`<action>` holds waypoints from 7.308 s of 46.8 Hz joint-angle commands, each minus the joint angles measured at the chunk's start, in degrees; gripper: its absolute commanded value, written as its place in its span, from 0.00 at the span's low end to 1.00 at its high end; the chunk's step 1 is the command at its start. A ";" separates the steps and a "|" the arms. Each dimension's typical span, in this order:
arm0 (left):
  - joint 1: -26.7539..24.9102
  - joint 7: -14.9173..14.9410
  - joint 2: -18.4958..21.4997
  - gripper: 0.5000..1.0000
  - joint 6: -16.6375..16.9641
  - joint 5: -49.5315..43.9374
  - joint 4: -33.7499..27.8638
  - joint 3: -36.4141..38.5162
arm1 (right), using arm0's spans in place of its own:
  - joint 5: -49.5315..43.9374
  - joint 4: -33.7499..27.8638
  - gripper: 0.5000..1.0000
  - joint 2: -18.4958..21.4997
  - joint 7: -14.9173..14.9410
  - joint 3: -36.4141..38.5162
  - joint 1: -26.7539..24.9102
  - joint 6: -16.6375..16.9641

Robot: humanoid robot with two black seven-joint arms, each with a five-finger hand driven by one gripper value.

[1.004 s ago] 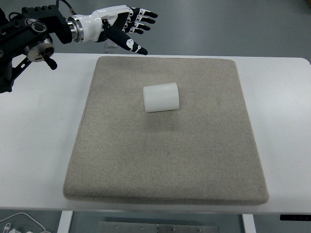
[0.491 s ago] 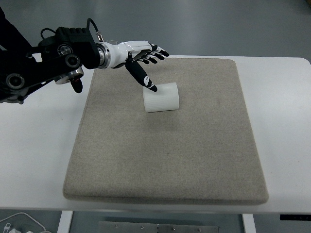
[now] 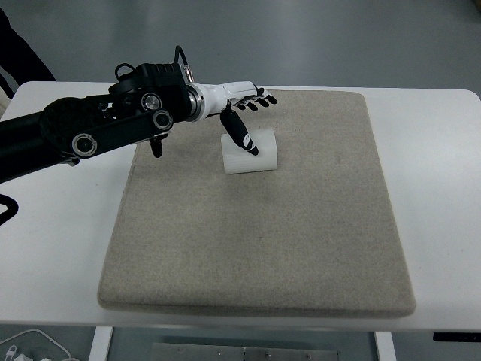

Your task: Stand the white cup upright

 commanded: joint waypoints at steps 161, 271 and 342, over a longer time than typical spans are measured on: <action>14.72 -26.35 1.33 0.00 -12.05 -17.04 16.40 -20.30 | 0.00 0.02 0.86 0.00 0.00 -0.04 0.00 0.00; 27.11 -55.30 -5.70 0.05 4.92 -2.89 25.81 -16.44 | 0.00 0.02 0.86 0.00 0.00 0.05 0.00 0.00; 27.03 -55.30 -4.73 0.99 5.01 -5.00 23.70 -20.13 | 0.00 -0.07 0.86 0.00 0.00 0.05 0.00 0.00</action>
